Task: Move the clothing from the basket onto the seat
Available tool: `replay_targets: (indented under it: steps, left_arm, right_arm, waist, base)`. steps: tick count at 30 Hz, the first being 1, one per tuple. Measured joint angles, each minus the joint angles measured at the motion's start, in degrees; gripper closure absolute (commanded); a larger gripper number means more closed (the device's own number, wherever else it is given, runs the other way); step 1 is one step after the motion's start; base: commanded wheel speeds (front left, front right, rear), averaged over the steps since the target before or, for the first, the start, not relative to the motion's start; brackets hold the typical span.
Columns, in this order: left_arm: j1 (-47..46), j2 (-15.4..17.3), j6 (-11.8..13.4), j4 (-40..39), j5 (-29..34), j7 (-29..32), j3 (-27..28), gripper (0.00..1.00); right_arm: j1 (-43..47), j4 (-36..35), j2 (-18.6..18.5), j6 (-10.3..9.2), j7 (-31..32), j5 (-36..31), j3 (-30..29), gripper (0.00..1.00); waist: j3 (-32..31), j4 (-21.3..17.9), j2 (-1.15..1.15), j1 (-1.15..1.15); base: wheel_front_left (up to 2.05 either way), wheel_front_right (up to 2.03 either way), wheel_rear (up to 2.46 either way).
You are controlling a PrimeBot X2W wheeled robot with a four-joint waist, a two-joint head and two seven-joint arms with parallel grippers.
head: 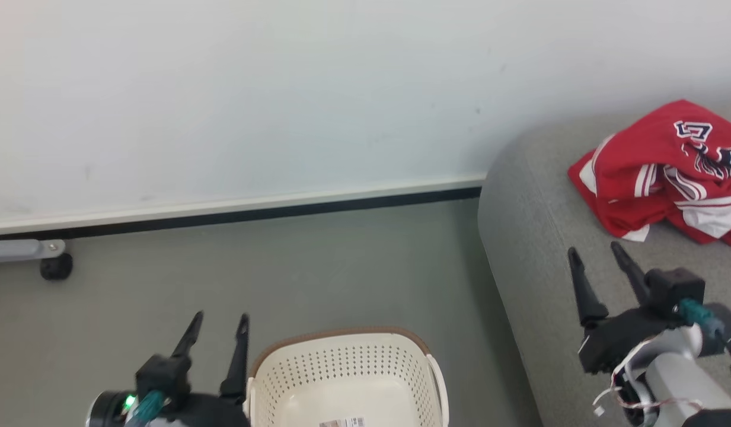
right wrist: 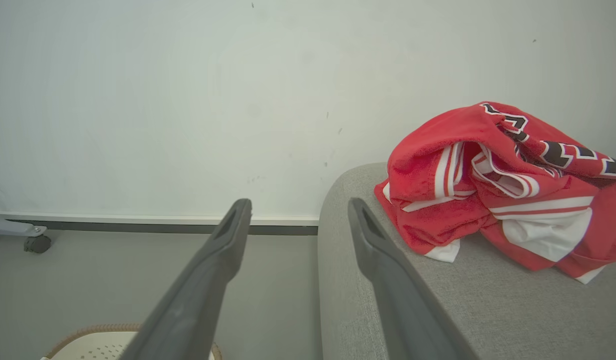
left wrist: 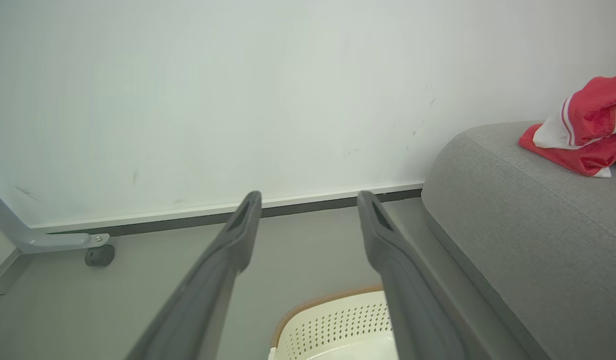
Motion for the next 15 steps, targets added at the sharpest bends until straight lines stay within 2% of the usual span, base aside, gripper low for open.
replay_targets:
  steps: [4, 6, 10, 15]
  left_arm:
    - [5.0, 1.4, 0.0, -1.6, 0.0, -0.2, 3.6, 0.00]
    - [9.3, 1.7, 0.0, -3.9, 0.1, -0.3, 6.2, 0.00]
    - [12.6, 1.6, 0.0, -6.4, 0.5, -0.4, 9.7, 0.00]
    - [14.8, 1.0, 0.0, -9.4, 1.5, -0.4, 11.1, 0.00]
  right_arm:
    - [4.9, -5.3, 1.4, -1.64, 0.0, 0.1, -0.5, 0.00]
    - [10.1, -10.4, 1.6, -3.66, 0.0, 0.0, -1.6, 0.00]
    - [14.1, -14.8, 2.7, -4.28, 0.0, 0.5, -2.5, 0.00]
    - [19.5, -19.5, 2.8, -5.27, 0.0, 0.4, -4.2, 0.00]
  waist:
    - [-2.4, 1.4, 0.00, 0.00]
    - [-4.0, 2.3, 0.00, 0.00]
    - [-4.8, 2.4, 0.00, 0.00]
    - [-5.0, 2.1, 0.01, 0.01]
  base:
    - [0.00, 0.00, 0.00]
    - [0.00, 0.00, 0.00]
    - [0.00, 0.00, 0.00]
    - [0.00, 0.00, 0.00]
